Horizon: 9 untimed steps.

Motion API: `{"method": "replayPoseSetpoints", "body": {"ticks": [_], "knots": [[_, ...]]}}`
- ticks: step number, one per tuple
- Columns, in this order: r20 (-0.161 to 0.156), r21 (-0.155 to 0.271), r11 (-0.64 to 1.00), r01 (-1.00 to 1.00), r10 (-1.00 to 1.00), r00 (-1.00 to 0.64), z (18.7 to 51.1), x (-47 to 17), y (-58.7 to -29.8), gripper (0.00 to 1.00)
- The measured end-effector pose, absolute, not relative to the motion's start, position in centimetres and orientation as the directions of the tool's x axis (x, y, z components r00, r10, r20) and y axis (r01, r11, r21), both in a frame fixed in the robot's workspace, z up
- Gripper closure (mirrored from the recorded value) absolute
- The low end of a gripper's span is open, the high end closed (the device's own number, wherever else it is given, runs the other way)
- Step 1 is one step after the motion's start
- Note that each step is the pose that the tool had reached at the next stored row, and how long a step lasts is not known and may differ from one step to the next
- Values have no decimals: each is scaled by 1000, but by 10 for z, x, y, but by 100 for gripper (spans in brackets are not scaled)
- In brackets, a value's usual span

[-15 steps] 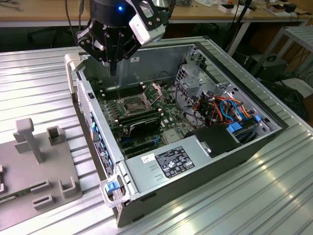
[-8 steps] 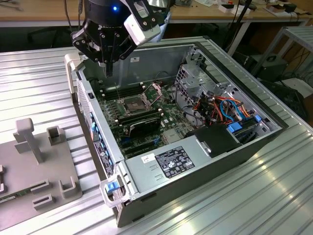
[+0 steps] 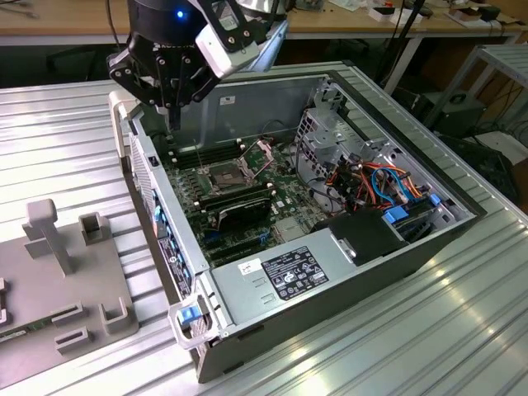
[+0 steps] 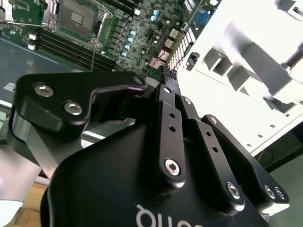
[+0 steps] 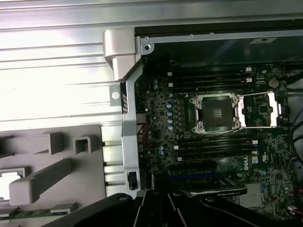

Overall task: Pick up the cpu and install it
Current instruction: 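Reach for the cpu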

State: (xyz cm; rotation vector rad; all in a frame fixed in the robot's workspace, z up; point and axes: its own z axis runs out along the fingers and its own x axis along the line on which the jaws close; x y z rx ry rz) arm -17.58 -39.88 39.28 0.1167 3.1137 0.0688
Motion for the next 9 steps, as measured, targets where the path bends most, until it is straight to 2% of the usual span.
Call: {"method": "replayPoseSetpoints", "body": {"ticks": [9], "knots": [[-23,45,996,74,75,-997,393,-192,-399,89]]}}
